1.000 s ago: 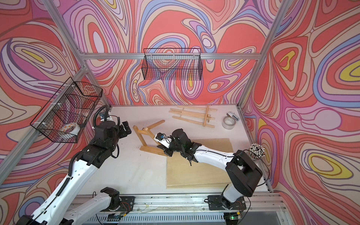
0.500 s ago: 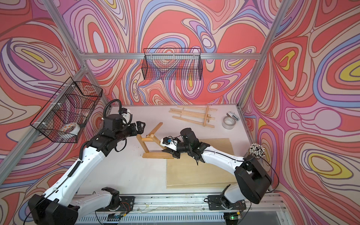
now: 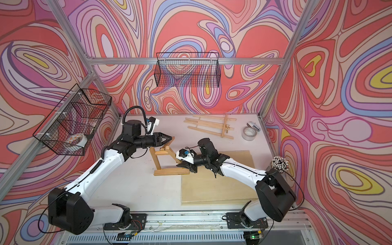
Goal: Disassemble the easel
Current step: Fold up the easel.
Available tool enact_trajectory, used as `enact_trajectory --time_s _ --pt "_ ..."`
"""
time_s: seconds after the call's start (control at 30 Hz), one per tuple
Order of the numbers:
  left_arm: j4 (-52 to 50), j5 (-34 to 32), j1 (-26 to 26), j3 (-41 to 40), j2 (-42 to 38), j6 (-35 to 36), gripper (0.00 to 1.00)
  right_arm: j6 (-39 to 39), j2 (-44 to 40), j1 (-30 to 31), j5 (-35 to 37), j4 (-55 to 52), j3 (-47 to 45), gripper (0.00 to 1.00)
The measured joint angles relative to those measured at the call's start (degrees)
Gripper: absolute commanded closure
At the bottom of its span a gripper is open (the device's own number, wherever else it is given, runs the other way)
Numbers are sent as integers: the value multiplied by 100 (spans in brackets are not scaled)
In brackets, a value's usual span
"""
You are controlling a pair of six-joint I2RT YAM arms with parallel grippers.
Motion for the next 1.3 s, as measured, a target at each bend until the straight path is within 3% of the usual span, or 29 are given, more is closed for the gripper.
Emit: enact_trajectory --time_s 0.3,0.8,1.0,1.3 --pt "-142 595 -411 280 413 11 91 470 -33 -313 -496 625 -210 100" --pt "-343 767 -581 411 546 166 96 1093 -61 -573 -946 1397 -367 100" --pt "-621 -319 -586 409 153 398 95 1165 -61 -555 -940 1580 -356 100" --pt "-1189 -3617 -144 195 -1034 450 88 1342 -61 -638 -776 1698 -354 100"
